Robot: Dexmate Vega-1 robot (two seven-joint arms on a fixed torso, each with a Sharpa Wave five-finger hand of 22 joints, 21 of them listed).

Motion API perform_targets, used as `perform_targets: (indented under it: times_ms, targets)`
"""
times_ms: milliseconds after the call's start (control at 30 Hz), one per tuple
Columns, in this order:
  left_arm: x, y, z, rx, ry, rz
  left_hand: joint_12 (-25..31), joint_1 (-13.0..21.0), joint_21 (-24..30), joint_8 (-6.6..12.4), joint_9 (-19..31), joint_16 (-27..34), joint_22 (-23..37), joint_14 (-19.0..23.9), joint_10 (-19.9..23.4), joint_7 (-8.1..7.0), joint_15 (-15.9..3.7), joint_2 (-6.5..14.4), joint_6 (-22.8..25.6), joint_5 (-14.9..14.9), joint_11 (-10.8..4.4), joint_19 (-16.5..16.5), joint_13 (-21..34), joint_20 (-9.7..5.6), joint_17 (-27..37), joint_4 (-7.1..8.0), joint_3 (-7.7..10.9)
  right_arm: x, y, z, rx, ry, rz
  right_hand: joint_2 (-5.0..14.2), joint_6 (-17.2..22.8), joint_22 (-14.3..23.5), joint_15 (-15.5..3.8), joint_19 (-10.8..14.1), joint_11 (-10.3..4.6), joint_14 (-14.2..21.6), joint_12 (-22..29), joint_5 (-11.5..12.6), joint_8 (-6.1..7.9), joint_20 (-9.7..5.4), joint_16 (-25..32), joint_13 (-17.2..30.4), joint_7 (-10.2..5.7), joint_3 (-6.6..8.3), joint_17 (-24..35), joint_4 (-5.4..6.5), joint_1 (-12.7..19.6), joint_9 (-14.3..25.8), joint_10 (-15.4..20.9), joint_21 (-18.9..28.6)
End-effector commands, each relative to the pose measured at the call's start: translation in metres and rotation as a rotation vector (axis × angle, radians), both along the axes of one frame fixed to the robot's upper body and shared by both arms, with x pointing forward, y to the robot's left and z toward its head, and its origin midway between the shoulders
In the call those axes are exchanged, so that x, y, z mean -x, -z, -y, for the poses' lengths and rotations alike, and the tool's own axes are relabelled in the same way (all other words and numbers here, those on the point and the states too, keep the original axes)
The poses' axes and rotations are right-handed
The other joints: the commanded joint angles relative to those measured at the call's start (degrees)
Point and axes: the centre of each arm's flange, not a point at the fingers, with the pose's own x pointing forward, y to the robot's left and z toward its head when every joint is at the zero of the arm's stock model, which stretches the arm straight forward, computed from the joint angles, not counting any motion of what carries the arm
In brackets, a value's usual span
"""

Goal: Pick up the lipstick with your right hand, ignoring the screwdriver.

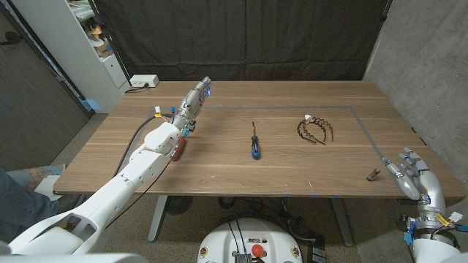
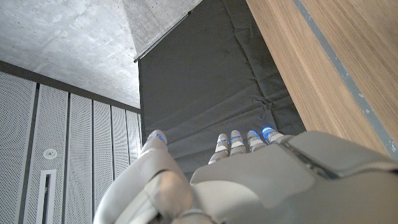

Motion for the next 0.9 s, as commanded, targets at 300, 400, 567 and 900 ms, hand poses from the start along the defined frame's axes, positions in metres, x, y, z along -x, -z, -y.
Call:
perform_targets:
  times_ms: [300,400,567,900]
  targets:
    - [-0.004,-0.003,-0.003,-0.012,0.004,-0.007,-0.2,0.0,0.1,-0.1,0.2,0.1,0.1,-0.6,-0.2,-0.47,-0.29,0.7,0.0,-0.1,-0.19,-3.5,0.1,0.48,0.2,-0.53,0.03,-0.008,0.013,-0.009,0.023,0.032,-0.035,-0.66,-0.3,0.2,1.95,-2.1,-0.7,-1.1,-0.8,1.4,-0.27,1.99,0.2,0.0,-1.08,-0.01,-0.2,-0.25,1.9,0.0,-0.1,-0.2]
    - [-0.005,-0.002,-0.003,-0.013,0.005,-0.011,-0.2,0.0,0.1,-0.09,0.2,0.1,0.1,-0.6,-0.2,-0.46,-0.34,0.7,0.0,-0.1,-0.26,-3.5,0.1,0.5,0.2,-0.54,0.02,-0.009,0.013,-0.01,0.029,0.035,-0.039,-0.75,-0.4,0.2,2.07,-2.6,-0.79,-1.3,-1.0,1.6,-0.3,2.12,0.2,0.0,-1.21,-0.05,-0.2,-0.21,2.0,0.0,-0.5,-0.2]
    - [-0.007,-0.001,-0.003,-0.013,0.005,-0.018,-0.2,0.0,0.1,-0.11,0.2,0.1,0.1,-0.6,-0.2,-0.47,-0.29,0.7,0.0,-0.1,-0.26,-3.5,0.1,0.54,0.2,-0.56,0.01,-0.013,0.013,-0.01,0.033,0.047,-0.038,-0.92,-0.1,0.2,1.93,-2.6,-0.83,-0.7,-1.1,1.8,-0.19,2.09,0.5,0.0,-1.56,-0.11,-0.2,-0.23,2.4,0.0,-0.5,-0.1]
    - [-0.007,-0.002,-0.004,-0.013,0.001,-0.017,-0.2,0.0,0.1,-0.11,0.2,0.1,0.1,-0.6,-0.2,-0.53,-0.35,0.7,0.0,-0.1,-0.36,-3.6,0.1,0.68,0.2,-0.61,-0.03,-0.018,0.016,-0.008,0.052,0.101,-0.046,-1.54,1.0,0.1,0.78,-2.4,-1.34,0.7,-0.8,2.7,0.13,1.23,1.1,0.0,-1.78,-0.3,-0.4,-0.43,3.7,0.0,0.7,0.3]
